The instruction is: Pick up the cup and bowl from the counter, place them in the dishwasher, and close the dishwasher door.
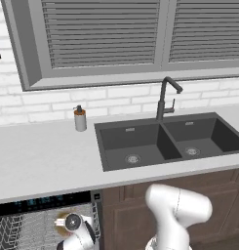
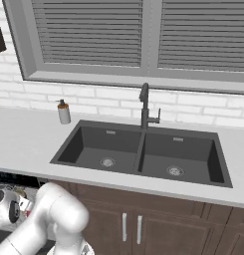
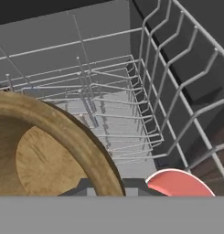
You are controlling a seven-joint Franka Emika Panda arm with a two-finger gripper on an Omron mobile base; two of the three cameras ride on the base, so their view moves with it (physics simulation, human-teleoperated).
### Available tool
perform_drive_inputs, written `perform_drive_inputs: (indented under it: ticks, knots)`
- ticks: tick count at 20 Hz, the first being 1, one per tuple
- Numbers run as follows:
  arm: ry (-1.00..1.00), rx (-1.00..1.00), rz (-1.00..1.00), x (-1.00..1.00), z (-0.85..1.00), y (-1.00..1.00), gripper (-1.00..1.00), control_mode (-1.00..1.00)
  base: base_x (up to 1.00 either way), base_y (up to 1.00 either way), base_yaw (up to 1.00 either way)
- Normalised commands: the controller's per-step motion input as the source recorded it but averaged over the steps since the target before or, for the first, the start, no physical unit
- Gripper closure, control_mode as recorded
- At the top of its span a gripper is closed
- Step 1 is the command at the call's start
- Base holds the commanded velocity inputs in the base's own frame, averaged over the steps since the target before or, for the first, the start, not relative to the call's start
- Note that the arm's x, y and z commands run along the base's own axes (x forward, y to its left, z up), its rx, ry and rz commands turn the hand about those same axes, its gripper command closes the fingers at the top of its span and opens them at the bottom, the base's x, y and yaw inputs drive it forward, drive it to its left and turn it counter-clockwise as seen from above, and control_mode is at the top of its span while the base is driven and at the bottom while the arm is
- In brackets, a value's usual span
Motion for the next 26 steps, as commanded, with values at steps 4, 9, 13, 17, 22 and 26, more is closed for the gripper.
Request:
perform_drive_inputs:
  ticks: [4, 9, 13, 17, 22, 26]
  knots:
    - [0.00, 0.00, -0.04, 0.28, -0.19, 0.34, 1.00, -1.00, 0.00, 0.00, 0.00]
    - [0.01, 0.00, -0.05, 0.31, -0.17, 0.35, -1.00, -1.00, 0.00, 0.00, 0.00]
    - [0.01, 0.00, -0.05, 0.14, -0.14, 0.22, -1.00, -1.00, 0.00, 0.00, 0.00]
    - [0.00, 0.00, -0.02, -0.01, -0.03, 0.02, -1.00, -1.00, 0.00, 0.00, 0.00]
    - [-0.01, 0.02, 0.00, -0.56, 0.19, 0.00, -1.00, -1.00, 0.00, 0.00, 0.00]
    - [-0.01, 0.09, 0.00, -0.94, 0.75, 0.00, -1.00, -1.00, 0.00, 0.00, 0.00]
